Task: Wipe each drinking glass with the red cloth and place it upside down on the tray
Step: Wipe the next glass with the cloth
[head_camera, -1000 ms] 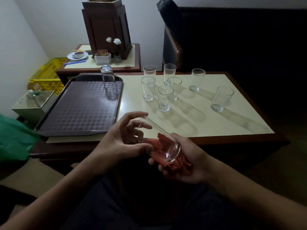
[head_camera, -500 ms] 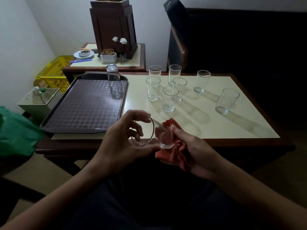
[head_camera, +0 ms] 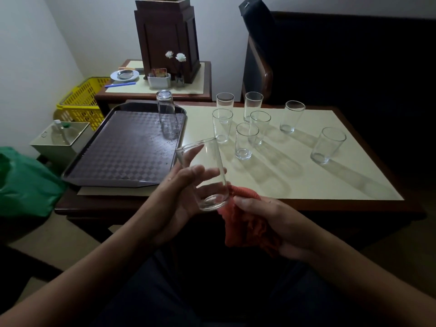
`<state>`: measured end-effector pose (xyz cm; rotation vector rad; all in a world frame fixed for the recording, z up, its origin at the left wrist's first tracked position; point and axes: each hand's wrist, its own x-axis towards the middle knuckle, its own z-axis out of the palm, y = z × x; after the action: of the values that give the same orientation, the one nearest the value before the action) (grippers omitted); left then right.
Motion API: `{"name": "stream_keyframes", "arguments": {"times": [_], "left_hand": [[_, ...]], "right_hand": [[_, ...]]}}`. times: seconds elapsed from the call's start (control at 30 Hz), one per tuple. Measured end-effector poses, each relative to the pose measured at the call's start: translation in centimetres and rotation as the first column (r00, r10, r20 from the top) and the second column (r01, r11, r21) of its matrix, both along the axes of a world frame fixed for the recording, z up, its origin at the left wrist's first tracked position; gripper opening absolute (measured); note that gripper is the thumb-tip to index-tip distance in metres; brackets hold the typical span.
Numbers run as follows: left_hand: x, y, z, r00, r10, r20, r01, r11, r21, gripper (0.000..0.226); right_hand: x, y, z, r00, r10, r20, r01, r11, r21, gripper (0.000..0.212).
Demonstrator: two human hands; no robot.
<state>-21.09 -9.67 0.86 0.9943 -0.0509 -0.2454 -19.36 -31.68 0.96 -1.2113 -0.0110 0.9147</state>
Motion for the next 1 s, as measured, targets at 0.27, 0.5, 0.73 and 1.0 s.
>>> {"name": "stream_keyframes", "arguments": {"times": [0.27,0.5,0.73,1.0], "left_hand": [[-0.3,1.2,-0.2,0.98,-0.118,0.157,-0.012,0.761,0.649,0.077],[-0.4,1.7,0.3,0.961,-0.205,0.187,0.026,0.739,0.673,0.067],[-0.2,2.4,0.0,0.993,-0.104,0.055,0.064,0.87,0.489,0.08],[-1.2,2.2,2.4,0.935,-0.338,0.105,0.219,0.786,0.578,0.066]], "right_hand": [[1.9,-2.8,4.4,0.87,-0.281,0.406,0.363,0.921,-0.139,0.03],[0.0,-3.2,5.1,0.034,0.357,0.934,0.302,0.887,-0.35,0.028],[0.7,-4.5,5.4,0.076,0.547,0.834,-0.011,0.837,-0.548,0.059],[-0.8,-2.1,3.9,-0.028,0.469,0.883,-0.083,0.879,-0.469,0.068]]}}
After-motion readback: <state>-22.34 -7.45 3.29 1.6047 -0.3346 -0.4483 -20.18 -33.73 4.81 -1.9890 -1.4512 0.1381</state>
